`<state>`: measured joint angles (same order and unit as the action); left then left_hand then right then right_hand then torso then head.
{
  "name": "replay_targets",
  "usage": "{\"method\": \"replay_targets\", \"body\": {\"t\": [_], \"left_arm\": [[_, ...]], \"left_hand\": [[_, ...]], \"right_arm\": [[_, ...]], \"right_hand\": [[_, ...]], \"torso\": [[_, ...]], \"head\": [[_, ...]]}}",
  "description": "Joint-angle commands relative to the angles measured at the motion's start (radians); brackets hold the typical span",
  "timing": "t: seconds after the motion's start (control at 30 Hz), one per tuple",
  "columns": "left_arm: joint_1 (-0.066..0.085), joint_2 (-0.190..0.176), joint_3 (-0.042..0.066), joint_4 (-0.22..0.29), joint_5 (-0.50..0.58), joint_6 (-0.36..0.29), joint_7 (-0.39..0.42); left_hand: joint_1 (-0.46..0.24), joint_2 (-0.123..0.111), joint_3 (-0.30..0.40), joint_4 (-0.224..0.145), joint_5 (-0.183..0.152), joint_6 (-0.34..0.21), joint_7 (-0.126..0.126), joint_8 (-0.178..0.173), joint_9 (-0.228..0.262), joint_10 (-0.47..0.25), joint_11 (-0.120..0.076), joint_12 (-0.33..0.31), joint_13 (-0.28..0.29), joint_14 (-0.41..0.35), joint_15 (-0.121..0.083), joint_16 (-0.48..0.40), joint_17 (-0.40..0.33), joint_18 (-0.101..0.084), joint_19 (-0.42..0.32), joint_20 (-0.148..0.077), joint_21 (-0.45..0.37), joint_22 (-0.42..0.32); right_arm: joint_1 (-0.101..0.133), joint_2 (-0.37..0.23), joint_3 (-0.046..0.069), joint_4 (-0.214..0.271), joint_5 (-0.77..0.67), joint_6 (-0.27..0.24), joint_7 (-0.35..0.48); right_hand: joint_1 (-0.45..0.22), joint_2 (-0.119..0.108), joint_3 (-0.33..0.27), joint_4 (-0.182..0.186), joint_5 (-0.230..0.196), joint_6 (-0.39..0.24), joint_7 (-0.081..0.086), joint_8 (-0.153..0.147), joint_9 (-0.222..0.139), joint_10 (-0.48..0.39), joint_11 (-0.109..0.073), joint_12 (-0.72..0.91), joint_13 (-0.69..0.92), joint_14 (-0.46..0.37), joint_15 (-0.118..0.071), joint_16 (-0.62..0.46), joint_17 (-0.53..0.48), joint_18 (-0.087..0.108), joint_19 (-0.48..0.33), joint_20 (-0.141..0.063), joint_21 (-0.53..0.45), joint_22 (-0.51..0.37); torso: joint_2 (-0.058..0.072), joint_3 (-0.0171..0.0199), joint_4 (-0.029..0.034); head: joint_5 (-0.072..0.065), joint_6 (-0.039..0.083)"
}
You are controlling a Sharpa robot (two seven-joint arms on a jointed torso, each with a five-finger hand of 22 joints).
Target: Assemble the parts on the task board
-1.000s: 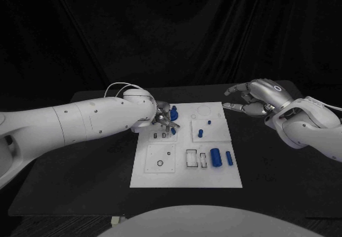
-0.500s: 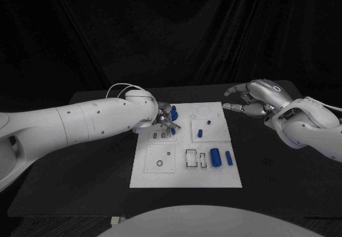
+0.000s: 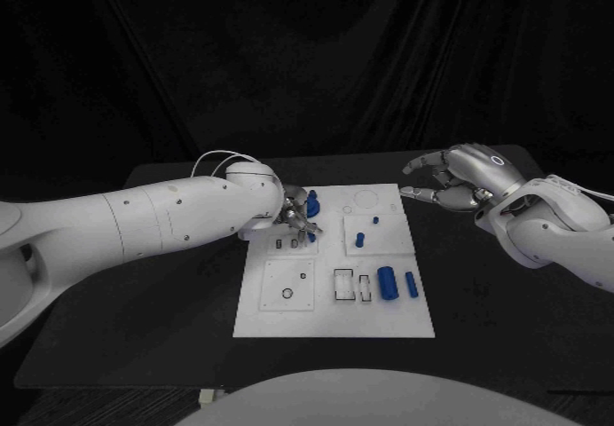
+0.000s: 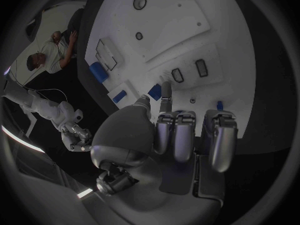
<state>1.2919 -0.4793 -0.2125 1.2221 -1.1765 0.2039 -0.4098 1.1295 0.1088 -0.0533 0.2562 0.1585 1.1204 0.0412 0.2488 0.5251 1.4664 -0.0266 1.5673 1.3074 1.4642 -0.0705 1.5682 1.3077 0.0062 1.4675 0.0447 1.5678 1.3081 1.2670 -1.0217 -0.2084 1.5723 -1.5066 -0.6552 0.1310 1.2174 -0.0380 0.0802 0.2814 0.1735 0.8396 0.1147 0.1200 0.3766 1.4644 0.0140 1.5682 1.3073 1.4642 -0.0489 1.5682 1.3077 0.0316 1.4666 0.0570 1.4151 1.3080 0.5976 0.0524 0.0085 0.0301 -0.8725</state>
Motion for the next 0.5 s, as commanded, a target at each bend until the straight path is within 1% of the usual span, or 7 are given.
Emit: {"method": "replay_targets", "body": {"t": [0.03,0.33,0.5], "left_arm": [[-0.003,0.005,0.001,-0.002,0.001,0.017,0.005],[-0.004,0.010,0.001,-0.006,0.001,0.018,0.012],[-0.005,0.010,0.001,-0.008,0.001,0.019,0.014]], "left_hand": [[0.010,0.000,0.003,-0.007,0.010,0.006,0.001,-0.006,0.003,0.104,0.003,0.003,0.263,0.107,0.002,0.003,0.263,-0.006,0.103,0.001,0.003,0.263],[0.012,0.000,0.005,-0.010,0.014,0.006,0.001,-0.008,0.004,0.104,0.003,0.003,0.263,0.107,0.002,0.003,0.263,-0.006,0.103,0.001,0.003,0.263],[0.014,0.001,0.007,-0.012,0.018,0.007,0.000,-0.010,0.005,0.104,0.003,0.003,0.263,0.107,0.002,0.003,0.263,-0.006,0.103,0.001,0.003,0.263]], "right_arm": [[-0.002,-0.001,0.001,0.000,-0.002,0.008,-0.014],[-0.002,0.001,0.001,-0.002,-0.002,0.012,-0.015],[-0.002,0.002,0.001,-0.004,-0.002,0.015,-0.016]], "right_hand": [[0.000,0.005,-0.003,0.000,0.003,0.005,0.000,0.006,-0.001,0.106,0.007,0.003,0.263,0.107,0.006,0.003,0.263,0.009,0.029,0.009,-0.004,0.210],[0.000,0.005,-0.003,0.000,0.003,0.005,0.000,0.006,-0.001,0.106,0.007,0.003,0.263,0.107,0.006,0.003,0.263,0.009,0.029,0.009,-0.004,0.210],[0.002,0.005,-0.004,-0.001,0.003,0.006,0.000,0.006,-0.001,0.106,0.007,0.003,0.263,0.107,0.006,0.003,0.263,0.010,0.027,0.009,-0.007,0.209]], "torso": [[-0.001,0.0001,0.0007],[-0.001,-0.0006,0.0000],[-0.001,-0.0005,-0.0005]], "head": [[-0.001,0.000],[-0.003,0.000],[0.000,0.000]]}}
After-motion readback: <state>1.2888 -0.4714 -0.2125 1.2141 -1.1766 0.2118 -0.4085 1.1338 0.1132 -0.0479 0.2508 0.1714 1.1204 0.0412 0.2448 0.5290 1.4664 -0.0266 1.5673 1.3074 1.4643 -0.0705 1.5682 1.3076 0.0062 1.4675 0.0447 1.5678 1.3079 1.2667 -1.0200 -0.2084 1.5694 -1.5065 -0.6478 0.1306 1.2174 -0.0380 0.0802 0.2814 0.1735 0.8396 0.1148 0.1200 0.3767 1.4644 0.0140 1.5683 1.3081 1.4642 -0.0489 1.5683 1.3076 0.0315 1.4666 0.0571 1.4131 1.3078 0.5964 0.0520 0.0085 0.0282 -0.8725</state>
